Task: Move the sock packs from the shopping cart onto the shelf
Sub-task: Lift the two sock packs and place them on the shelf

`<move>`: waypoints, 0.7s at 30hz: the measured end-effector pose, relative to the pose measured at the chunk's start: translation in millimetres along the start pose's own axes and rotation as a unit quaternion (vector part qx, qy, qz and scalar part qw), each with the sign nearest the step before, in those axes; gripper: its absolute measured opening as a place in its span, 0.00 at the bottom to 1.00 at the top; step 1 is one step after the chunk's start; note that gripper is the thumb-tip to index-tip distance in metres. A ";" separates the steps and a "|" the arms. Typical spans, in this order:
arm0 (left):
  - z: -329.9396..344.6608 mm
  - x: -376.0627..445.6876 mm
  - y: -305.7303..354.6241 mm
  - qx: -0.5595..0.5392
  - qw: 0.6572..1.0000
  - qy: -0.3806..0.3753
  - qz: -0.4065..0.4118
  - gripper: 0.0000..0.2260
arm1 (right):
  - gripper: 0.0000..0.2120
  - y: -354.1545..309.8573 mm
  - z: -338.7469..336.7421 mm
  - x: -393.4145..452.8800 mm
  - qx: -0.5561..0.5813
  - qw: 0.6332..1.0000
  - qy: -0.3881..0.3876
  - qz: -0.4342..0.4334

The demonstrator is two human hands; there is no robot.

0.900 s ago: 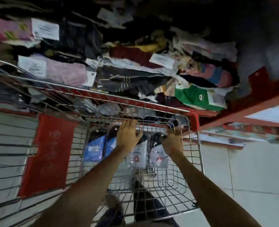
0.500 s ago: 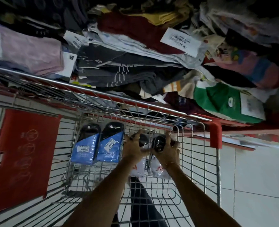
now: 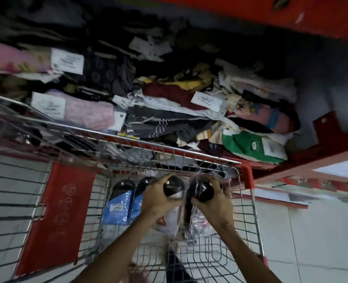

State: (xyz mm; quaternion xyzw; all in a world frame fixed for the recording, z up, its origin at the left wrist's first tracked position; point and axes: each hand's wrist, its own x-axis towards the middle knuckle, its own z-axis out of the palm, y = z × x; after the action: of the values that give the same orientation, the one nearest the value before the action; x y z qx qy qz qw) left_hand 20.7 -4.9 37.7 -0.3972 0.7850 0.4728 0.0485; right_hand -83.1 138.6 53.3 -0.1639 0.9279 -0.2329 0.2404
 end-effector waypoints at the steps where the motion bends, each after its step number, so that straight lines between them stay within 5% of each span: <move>1: -10.1 -2.1 6.7 -0.007 1.000 0.004 0.016 0.39 | 0.39 -5.8 -8.8 -4.5 0.013 1.000 0.013 -0.009; 8: -95.2 -34.2 93.0 0.006 0.982 0.087 0.169 0.38 | 0.37 -68.3 -96.1 -38.5 0.060 0.981 0.154 -0.098; 21: -171.0 -70.6 284.9 -0.046 0.904 0.262 0.334 0.40 | 0.34 -143.5 -281.3 -62.6 0.096 0.879 0.405 -0.234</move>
State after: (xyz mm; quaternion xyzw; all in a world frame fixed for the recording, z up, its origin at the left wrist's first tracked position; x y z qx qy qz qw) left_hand -70.9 -30.0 363.9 -0.2231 0.8334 0.3762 -0.3378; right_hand -150.6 143.8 368.0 -0.2434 0.8520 -0.4167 -0.2030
